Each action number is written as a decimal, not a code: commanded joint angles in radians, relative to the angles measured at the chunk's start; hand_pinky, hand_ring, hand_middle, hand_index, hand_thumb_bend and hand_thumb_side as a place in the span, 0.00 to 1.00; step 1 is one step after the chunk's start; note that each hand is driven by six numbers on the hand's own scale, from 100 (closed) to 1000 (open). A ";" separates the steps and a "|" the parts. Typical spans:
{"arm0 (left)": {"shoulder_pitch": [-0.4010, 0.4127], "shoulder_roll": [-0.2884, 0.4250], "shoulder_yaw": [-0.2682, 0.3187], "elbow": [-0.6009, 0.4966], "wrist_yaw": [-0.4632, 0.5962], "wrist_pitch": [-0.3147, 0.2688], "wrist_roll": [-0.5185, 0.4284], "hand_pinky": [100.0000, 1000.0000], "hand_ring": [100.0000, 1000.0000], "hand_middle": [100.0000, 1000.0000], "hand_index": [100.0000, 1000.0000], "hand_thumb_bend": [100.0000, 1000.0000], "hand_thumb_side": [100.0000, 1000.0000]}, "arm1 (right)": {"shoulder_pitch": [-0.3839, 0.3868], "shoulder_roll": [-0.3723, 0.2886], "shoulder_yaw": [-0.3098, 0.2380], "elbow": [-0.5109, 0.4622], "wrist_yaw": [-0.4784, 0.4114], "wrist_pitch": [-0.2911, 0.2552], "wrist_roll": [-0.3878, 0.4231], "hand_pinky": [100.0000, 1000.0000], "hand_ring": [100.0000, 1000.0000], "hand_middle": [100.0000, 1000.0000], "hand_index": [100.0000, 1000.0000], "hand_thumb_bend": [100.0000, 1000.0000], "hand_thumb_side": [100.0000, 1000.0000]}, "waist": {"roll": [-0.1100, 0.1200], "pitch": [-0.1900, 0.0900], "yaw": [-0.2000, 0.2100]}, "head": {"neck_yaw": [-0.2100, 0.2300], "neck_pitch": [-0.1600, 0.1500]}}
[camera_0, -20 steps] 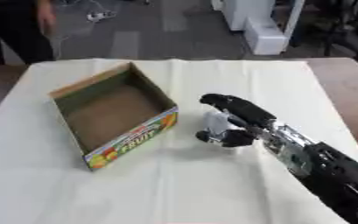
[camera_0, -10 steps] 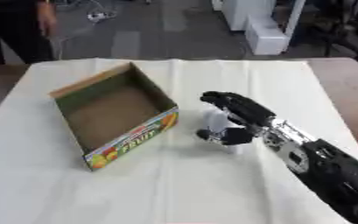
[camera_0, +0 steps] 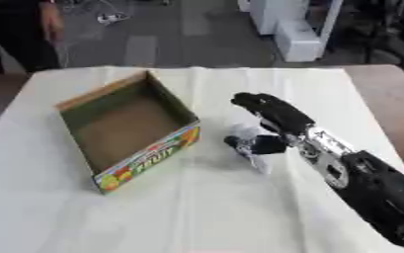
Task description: Pick up objects on the table and place them in the box.
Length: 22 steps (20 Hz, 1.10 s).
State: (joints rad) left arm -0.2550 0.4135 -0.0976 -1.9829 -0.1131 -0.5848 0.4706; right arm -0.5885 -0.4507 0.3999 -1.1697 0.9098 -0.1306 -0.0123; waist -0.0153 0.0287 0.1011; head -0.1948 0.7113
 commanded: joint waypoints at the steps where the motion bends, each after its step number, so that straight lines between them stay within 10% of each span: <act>1: -0.010 0.014 0.001 -0.017 0.003 0.001 -0.002 0.64 0.60 0.75 0.82 0.15 0.71 | -0.029 0.000 -0.020 0.023 0.022 -0.004 -0.016 0.93 0.90 0.95 0.99 0.55 1.00 | 0.003 -0.008 0.001 | -0.014 -0.006; 22: -0.022 0.009 0.000 -0.017 0.005 0.000 -0.003 0.64 0.60 0.75 0.82 0.15 0.71 | 0.004 0.073 -0.027 0.173 0.057 -0.078 -0.029 0.94 0.89 0.97 1.00 0.58 0.93 | 0.004 -0.001 0.012 | -0.013 -0.003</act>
State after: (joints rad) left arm -0.2620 0.4130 -0.1003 -1.9829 -0.1129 -0.5850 0.4703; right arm -0.5766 -0.3686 0.3762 -0.9922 0.9613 -0.2058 -0.0484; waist -0.0138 0.0375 0.1125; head -0.2023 0.7113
